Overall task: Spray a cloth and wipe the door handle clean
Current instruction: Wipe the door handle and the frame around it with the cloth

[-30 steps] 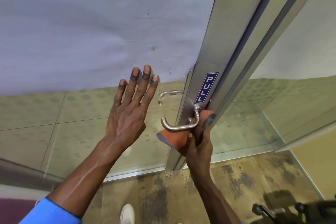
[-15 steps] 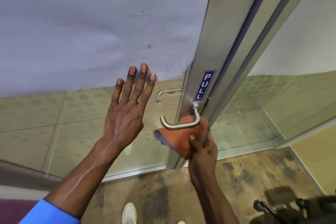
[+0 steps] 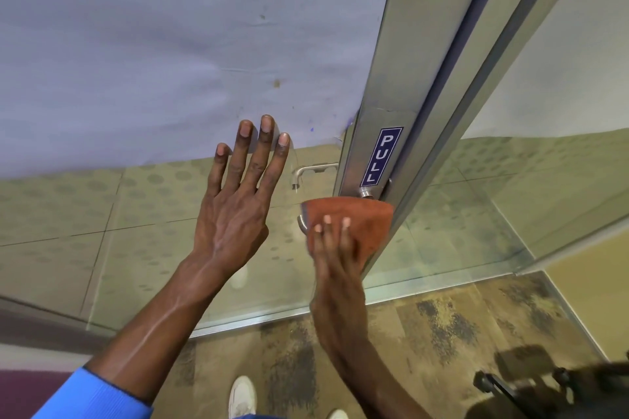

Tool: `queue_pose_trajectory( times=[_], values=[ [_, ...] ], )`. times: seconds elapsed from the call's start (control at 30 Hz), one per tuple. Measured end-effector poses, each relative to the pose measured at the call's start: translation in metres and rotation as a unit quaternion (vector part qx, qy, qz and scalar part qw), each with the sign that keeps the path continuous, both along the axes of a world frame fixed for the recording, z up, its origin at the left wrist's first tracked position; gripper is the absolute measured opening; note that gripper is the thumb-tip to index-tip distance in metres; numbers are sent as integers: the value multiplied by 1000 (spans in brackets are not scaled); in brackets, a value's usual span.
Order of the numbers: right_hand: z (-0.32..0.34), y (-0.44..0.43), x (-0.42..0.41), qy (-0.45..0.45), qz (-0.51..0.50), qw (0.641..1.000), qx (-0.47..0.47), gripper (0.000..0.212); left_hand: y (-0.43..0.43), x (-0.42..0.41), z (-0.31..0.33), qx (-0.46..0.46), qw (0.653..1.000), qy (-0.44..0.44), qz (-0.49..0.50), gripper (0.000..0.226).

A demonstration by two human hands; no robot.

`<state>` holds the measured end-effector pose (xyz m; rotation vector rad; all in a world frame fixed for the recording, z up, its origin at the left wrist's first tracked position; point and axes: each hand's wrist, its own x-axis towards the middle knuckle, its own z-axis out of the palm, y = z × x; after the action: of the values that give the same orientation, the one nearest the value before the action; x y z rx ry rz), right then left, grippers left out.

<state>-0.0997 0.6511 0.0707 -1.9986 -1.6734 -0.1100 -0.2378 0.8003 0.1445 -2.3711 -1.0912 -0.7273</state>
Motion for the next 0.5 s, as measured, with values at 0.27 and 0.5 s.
queue_pose_trajectory(
  times=[0.27, 0.5],
  values=[
    [-7, 5, 5, -49, -23, 999, 1, 77, 0, 0, 0, 0, 1000, -2, 1, 144],
    [-15, 16, 41, 82, -63, 991, 90, 100, -2, 0, 2, -3, 1000, -5, 2, 144]
  ],
)
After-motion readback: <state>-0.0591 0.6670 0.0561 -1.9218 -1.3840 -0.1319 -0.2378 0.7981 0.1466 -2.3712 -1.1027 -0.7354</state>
